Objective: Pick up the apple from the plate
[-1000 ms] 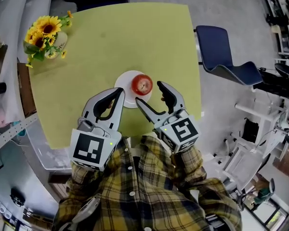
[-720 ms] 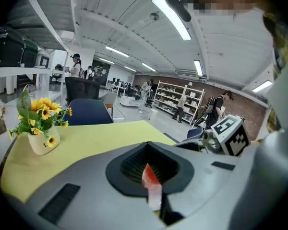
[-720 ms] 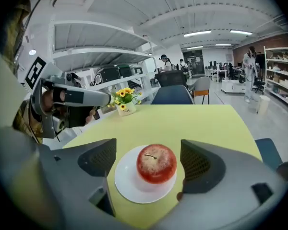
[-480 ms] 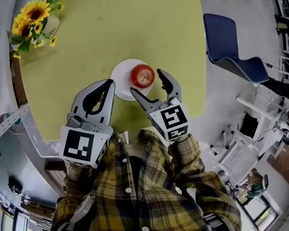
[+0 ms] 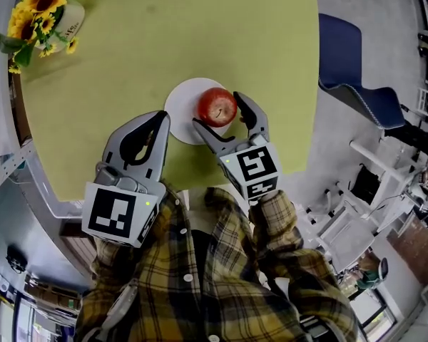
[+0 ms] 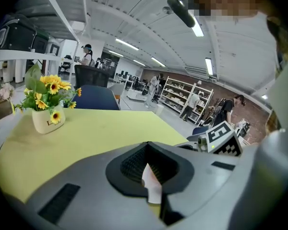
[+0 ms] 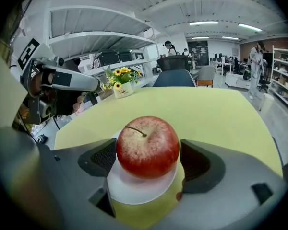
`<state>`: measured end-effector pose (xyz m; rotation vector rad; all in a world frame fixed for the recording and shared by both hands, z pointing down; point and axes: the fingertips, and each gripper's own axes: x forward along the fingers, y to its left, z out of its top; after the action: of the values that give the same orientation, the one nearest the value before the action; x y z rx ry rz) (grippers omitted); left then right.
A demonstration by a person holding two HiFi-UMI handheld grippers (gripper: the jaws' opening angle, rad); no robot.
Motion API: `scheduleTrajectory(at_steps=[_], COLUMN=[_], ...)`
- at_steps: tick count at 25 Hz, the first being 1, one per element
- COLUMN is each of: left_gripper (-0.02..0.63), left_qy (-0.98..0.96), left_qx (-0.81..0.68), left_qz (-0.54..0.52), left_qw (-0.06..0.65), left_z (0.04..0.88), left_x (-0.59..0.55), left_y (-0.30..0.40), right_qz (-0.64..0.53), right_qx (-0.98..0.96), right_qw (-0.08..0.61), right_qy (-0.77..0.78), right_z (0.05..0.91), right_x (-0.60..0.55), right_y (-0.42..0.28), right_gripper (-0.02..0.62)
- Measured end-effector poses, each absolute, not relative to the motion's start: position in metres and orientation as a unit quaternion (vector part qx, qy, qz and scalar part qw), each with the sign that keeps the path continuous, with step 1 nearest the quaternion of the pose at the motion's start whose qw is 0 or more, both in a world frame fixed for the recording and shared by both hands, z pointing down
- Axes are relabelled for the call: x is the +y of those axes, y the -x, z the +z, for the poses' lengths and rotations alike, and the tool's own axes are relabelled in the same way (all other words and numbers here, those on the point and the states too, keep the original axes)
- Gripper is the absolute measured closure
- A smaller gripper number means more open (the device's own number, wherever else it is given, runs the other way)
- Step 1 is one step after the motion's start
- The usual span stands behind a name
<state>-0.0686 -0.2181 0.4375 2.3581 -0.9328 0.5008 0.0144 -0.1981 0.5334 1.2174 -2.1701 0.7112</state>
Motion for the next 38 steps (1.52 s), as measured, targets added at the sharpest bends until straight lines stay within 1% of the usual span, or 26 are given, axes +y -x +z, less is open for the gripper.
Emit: scheduleTrajectory(at_steps=[9, 21, 28, 38], left_gripper=[0.601, 0.601, 0.601, 0.601], left_qy=[-0.872, -0.878, -0.887, -0.9], left_qx=[-0.348, -0.342, -0.342, -0.353], left_qz=[0.193, 0.186, 0.172, 0.14], left_qw=[0.283, 0.279, 0.258, 0.213], left_z=[0.45, 0.442, 0.417, 0.355], left_x=[-0.22, -0.221, -0.225, -0.227], left_y=[0.076, 0.073, 0.067, 0.076], right_qz=[0.275, 0.288, 0.289, 0.266], right_qx=[-0.801, -0.794, -0.809, -0.834], right_qw=[0.282, 0.278, 0.259, 0.236], right_qy=[-0.45, -0.457, -0.442, -0.421], right_z=[0.541, 0.538, 0.511, 0.449], right_x=[-0.203, -0.202, -0.201, -0.188], right_y=[-0.01, -0.007, 0.007, 0.029], right_gripper=[0.206, 0.207, 0.207, 0.207])
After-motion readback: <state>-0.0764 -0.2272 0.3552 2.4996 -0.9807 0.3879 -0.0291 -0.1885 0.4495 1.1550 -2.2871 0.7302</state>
